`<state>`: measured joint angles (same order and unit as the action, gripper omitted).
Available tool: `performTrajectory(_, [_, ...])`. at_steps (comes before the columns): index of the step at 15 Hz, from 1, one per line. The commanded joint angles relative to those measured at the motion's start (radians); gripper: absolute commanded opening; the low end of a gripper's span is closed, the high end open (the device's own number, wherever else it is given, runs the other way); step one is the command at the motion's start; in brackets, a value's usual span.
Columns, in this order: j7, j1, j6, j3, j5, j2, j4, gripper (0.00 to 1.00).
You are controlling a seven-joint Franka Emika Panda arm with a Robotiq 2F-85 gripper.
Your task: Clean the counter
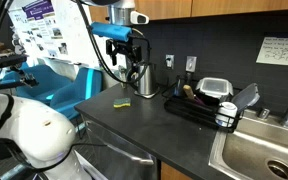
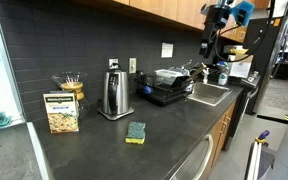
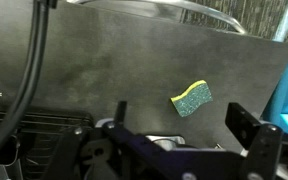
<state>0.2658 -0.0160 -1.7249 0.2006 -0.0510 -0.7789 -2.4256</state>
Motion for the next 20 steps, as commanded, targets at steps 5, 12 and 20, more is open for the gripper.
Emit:
performTrajectory(5, [0.008,0.015,0.003,-0.009,-0.007,0.003,0.004,1.0])
performTrajectory(12, [-0.004,0.015,-0.029,-0.009,-0.021,0.005,-0.014,1.0])
performTrajectory(20, [-0.028,-0.002,-0.133,-0.047,-0.054,0.01,-0.053,1.0])
